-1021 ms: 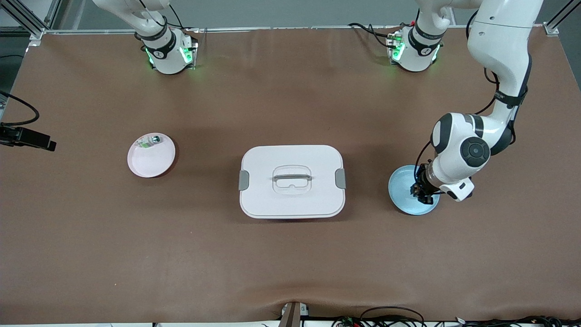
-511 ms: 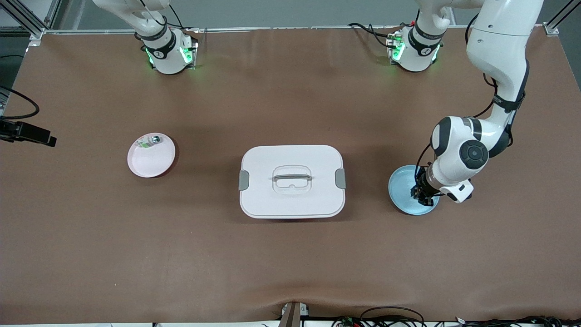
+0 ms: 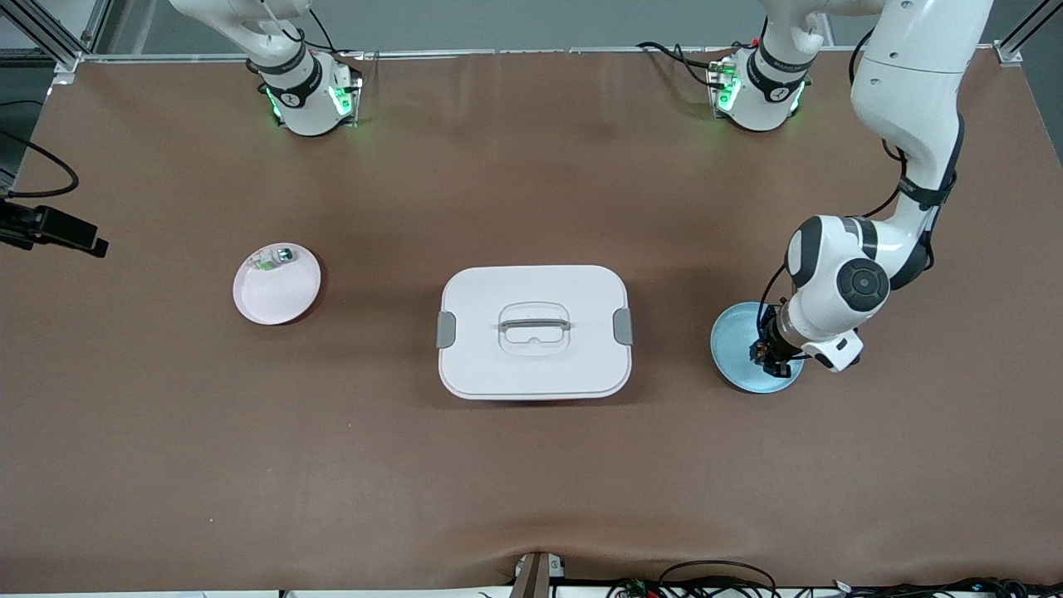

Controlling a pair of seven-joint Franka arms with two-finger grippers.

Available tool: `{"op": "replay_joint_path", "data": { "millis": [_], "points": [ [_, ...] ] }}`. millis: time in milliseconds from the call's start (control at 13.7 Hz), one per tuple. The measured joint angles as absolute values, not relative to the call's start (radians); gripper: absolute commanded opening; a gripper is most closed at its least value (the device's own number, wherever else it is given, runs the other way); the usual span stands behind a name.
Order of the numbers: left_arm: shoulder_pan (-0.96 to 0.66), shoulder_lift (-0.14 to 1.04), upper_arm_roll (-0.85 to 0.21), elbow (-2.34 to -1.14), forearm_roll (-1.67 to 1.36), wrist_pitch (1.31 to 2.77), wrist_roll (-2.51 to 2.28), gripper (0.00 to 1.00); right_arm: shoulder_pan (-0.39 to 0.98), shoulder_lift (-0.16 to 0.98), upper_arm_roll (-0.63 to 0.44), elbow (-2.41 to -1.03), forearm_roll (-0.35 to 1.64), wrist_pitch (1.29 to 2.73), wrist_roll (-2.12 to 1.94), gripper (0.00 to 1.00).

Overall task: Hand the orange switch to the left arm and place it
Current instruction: 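Open the left gripper to release the switch on the plate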

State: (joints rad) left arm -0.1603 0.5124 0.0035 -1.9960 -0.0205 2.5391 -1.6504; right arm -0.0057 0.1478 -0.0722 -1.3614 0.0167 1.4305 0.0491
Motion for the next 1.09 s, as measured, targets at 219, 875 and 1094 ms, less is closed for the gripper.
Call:
{"op": "replay_joint_path", "data": {
  "millis": [219, 875, 1094],
  "points": [
    [-0.16, 0.512, 0.004, -1.995, -0.02, 2.543, -1.649, 1.0, -0.006, 0.101, -0.072, -1.436, 0.017, 1.464, 0.049, 1.0],
    [-0.154, 0.399, 0.005, -1.909, -0.015, 2.3, -1.48, 1.0, -0.005, 0.086, -0.071, -1.462, 0.017, 1.486, 0.048, 1.0],
    [-0.152, 0.316, 0.005, -1.889, -0.014, 2.178, -1.284, 1.0, -0.005, 0.085, -0.071, -1.462, 0.017, 1.495, 0.048, 1.0]
  ]
}}
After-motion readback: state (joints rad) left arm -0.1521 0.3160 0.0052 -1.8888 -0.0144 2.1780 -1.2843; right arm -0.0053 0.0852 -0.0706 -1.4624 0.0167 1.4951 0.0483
